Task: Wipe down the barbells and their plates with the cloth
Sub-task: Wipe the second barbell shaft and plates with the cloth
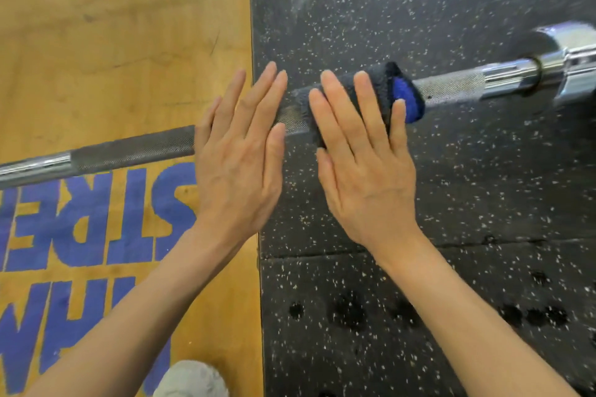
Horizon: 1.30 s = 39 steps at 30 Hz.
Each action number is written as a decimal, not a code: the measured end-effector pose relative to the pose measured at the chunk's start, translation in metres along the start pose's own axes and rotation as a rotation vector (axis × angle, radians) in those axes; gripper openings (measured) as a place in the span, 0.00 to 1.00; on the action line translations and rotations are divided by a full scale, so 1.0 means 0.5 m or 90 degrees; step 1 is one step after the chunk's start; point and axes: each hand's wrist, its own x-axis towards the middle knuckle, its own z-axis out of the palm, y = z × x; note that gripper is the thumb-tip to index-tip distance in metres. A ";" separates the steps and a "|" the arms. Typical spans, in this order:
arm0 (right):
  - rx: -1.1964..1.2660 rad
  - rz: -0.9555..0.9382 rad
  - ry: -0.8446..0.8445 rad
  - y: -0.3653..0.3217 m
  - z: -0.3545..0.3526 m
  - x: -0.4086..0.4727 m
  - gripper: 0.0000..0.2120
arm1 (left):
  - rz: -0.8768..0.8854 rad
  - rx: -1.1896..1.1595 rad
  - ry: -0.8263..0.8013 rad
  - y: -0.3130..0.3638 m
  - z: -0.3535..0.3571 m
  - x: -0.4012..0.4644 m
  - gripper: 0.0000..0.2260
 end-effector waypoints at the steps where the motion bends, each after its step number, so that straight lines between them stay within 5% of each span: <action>1: -0.023 -0.004 0.004 0.026 -0.002 0.007 0.24 | -0.005 -0.006 0.004 -0.002 0.002 0.006 0.22; 5: -0.006 0.173 0.044 0.043 -0.012 0.036 0.24 | -0.022 -0.045 0.011 -0.006 0.010 0.028 0.21; 10: -0.005 -0.015 -0.029 0.012 0.003 0.071 0.23 | -0.035 -0.050 0.025 -0.012 0.016 0.045 0.21; 15: -0.010 0.141 0.027 0.043 -0.006 0.097 0.21 | -0.044 -0.066 0.023 -0.008 0.018 0.046 0.21; 21: -0.029 0.004 -0.032 0.040 -0.020 0.090 0.21 | -0.042 -0.056 0.017 -0.001 0.013 0.025 0.21; 25: -0.004 0.136 -0.035 0.003 -0.048 0.064 0.23 | -0.038 -0.048 0.008 0.011 0.005 0.003 0.21; 30: 0.005 0.041 -0.097 -0.023 -0.060 0.054 0.22 | -0.021 -0.023 -0.021 0.021 -0.009 -0.031 0.23; 35: 0.007 0.189 -0.090 -0.039 -0.093 0.031 0.22 | -0.021 -0.019 -0.044 0.038 -0.023 -0.064 0.25; 39: 0.005 0.095 -0.134 -0.052 -0.114 -0.008 0.22 | -0.016 -0.027 -0.067 0.049 -0.039 -0.094 0.26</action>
